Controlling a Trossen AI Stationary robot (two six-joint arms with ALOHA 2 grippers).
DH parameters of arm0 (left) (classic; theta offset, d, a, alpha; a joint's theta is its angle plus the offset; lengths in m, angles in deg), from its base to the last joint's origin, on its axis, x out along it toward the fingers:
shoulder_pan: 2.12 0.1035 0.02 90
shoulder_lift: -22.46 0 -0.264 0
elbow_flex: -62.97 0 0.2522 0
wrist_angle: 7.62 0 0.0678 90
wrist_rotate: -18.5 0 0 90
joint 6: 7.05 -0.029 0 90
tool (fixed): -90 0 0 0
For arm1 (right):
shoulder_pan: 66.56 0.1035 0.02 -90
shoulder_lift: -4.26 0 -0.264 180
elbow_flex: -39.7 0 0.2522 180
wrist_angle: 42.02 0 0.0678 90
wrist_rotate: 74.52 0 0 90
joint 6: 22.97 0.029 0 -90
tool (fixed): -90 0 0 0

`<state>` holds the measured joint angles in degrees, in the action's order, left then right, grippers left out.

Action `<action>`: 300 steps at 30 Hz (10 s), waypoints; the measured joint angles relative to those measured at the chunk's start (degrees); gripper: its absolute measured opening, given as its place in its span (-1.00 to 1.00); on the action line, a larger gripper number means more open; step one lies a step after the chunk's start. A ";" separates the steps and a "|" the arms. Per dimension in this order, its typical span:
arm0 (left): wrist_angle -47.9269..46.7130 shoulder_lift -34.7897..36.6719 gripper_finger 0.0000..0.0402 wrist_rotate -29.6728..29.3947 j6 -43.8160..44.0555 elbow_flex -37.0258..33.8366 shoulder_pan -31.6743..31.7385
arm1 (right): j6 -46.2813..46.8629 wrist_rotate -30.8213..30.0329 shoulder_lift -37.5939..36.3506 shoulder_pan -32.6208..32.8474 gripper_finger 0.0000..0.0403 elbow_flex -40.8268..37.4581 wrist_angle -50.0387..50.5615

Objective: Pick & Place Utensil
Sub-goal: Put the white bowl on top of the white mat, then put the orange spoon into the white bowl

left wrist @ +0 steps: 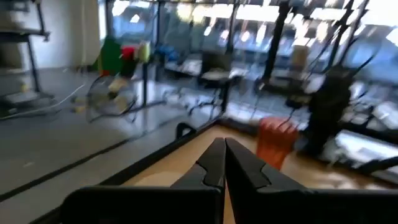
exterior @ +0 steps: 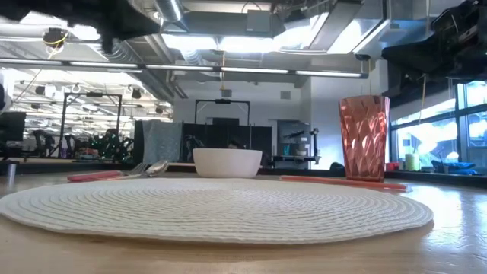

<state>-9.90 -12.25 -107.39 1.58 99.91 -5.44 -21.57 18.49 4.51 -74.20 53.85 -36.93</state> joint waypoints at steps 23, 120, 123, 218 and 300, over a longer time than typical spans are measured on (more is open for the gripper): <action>-33.14 -54.67 -0.77 34.50 -8.90 38.59 21.95 | -1.88 0.02 0.00 0.01 -0.92 0.00 0.29; -53.38 -71.57 -0.99 31.32 -18.75 59.23 -15.16 | 1.41 1.58 0.00 0.00 -0.92 0.00 6.53; -52.64 -71.57 -0.99 31.05 -16.09 58.73 -16.27 | 2.69 1.57 0.00 0.00 -0.92 0.00 6.49; -19.01 -12.64 -0.99 14.06 13.04 -1.61 6.52 | 5.32 1.57 -0.01 0.01 -0.92 0.00 1.39; -45.19 -59.14 -0.79 33.83 23.14 21.44 27.44 | 0.05 2.60 -0.01 0.00 -0.92 0.00 1.25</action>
<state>-55.10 -71.39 -73.56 24.72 121.35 22.00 -21.52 21.09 4.50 -74.20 53.85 -35.68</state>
